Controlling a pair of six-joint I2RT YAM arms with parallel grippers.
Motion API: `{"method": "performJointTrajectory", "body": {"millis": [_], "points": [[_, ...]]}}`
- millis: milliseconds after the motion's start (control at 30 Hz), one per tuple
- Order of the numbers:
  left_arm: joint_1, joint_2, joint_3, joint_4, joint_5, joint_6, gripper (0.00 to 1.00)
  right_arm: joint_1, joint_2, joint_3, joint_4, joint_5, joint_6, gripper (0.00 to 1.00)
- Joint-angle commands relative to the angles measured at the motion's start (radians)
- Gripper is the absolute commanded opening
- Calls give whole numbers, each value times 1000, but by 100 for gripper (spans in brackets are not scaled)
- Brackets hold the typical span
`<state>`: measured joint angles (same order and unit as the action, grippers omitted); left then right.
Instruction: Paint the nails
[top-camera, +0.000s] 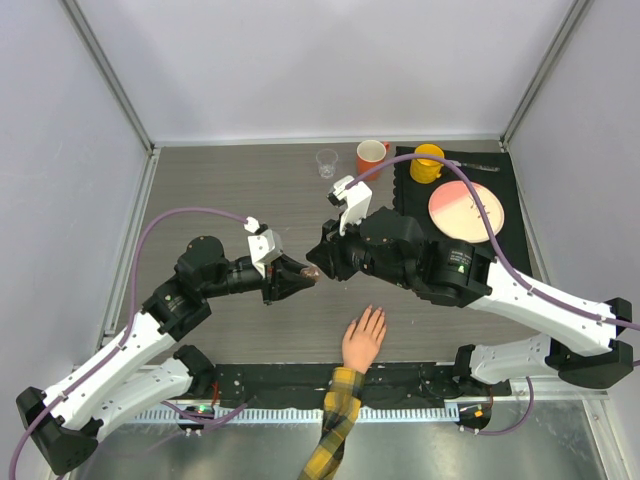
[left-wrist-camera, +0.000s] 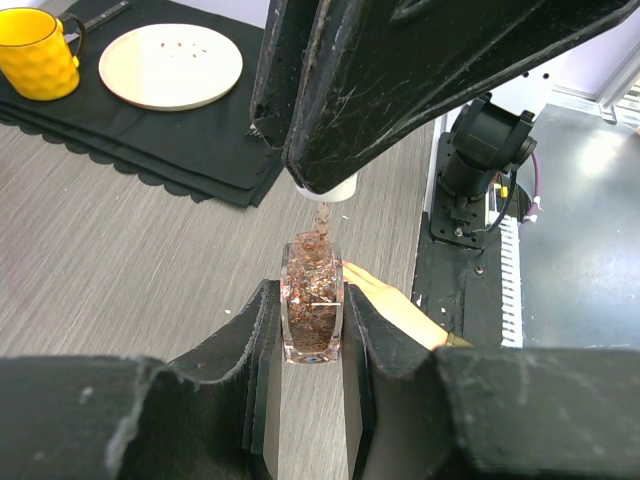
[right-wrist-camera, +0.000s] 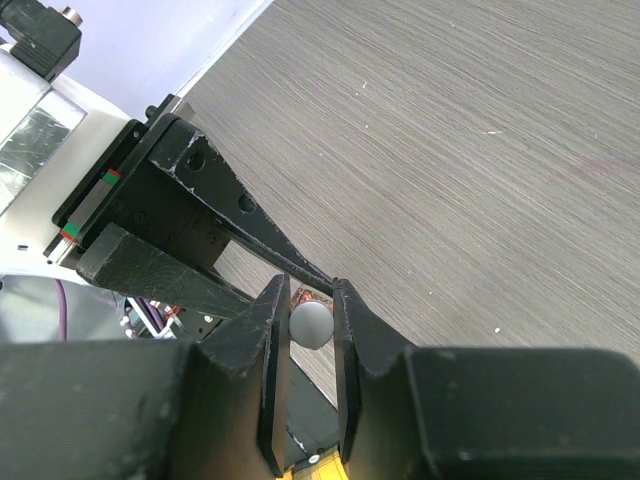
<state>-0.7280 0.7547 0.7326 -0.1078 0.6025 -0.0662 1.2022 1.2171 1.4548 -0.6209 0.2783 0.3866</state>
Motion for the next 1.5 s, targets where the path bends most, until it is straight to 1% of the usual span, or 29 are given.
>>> {"method": "performJointTrajectory", "body": {"millis": [0,833,967,1067,1167,1300,1333,1467], "points": [[2,-6,45,20,14,19,0,0,-33,36,24,30,-20,1],[4,2,47,17,14,20,0,0,-42,35,36,35,-26,1],[2,-2,47,17,13,22,0,0,-41,30,36,59,-31,1],[2,-8,47,16,-4,25,0,0,-41,32,36,71,-29,1],[4,-20,41,19,-46,29,0,0,-53,27,39,119,-23,1],[2,-37,31,25,-122,48,0,-1,-117,-7,36,191,-12,1],[4,-38,22,29,-144,52,0,-4,-129,-29,29,208,-9,1],[2,-32,13,54,-148,57,0,-30,-208,-123,10,240,23,1]]}}
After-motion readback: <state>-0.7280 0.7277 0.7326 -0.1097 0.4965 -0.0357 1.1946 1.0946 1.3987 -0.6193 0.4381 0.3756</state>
